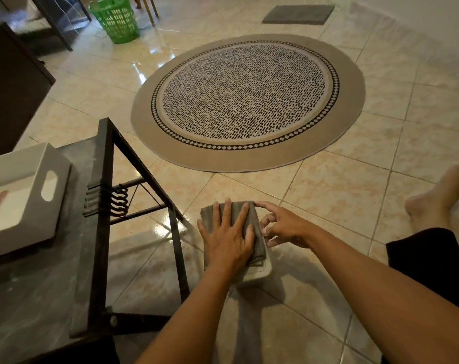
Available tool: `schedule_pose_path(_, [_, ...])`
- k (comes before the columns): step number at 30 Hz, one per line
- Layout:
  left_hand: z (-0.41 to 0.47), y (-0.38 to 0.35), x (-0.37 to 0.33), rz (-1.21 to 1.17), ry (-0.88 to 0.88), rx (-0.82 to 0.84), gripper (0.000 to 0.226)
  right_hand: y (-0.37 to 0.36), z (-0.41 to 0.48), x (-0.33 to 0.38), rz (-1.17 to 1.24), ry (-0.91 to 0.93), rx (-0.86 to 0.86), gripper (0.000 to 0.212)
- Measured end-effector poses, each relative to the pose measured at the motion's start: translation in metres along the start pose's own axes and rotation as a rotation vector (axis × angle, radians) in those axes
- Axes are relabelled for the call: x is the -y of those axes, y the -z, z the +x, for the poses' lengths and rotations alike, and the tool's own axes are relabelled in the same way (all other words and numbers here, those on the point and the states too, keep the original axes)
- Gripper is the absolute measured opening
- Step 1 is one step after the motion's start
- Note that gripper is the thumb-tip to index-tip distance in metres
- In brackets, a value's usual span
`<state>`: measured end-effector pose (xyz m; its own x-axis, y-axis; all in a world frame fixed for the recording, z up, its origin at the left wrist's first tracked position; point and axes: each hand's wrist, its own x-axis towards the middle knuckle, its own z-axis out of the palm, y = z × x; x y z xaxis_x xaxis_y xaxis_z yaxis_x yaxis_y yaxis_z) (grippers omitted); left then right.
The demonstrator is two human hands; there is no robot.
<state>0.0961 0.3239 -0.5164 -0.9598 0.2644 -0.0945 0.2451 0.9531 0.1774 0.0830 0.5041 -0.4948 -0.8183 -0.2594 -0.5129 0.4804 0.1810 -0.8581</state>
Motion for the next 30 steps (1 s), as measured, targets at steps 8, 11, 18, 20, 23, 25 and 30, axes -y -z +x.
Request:
schedule_pose_path(8, [0.001,-0.001,-0.01,-0.008,-0.03,-0.005,0.061,0.003,0.005,0.005,-0.011,-0.02,0.025,0.084])
schedule_pose_path(11, [0.001,0.001,0.004,-0.063,0.052,-0.016,0.063,0.001,0.004,0.002,-0.007,-0.011,0.003,0.081])
schedule_pose_path(18, [-0.006,-0.011,-0.015,-0.024,0.018,-0.025,0.061,0.001,0.004,0.003,-0.011,-0.009,0.01,0.079])
schedule_pose_path(20, [0.004,-0.007,-0.011,-0.035,0.008,-0.028,0.06,0.0,0.002,0.003,-0.003,-0.008,0.004,0.079])
schedule_pose_path(23, [0.004,-0.005,0.007,-0.064,0.071,-0.029,0.062,0.0,0.002,0.002,0.001,0.0,-0.009,0.078])
schedule_pose_path(25, [-0.008,-0.008,0.009,-0.077,0.105,-0.039,0.063,-0.001,0.004,0.002,0.003,0.004,-0.007,0.077])
schedule_pose_path(30, [-0.015,-0.021,-0.019,-0.049,0.027,-0.058,0.062,-0.001,0.005,0.002,-0.042,-0.002,-0.001,0.08])
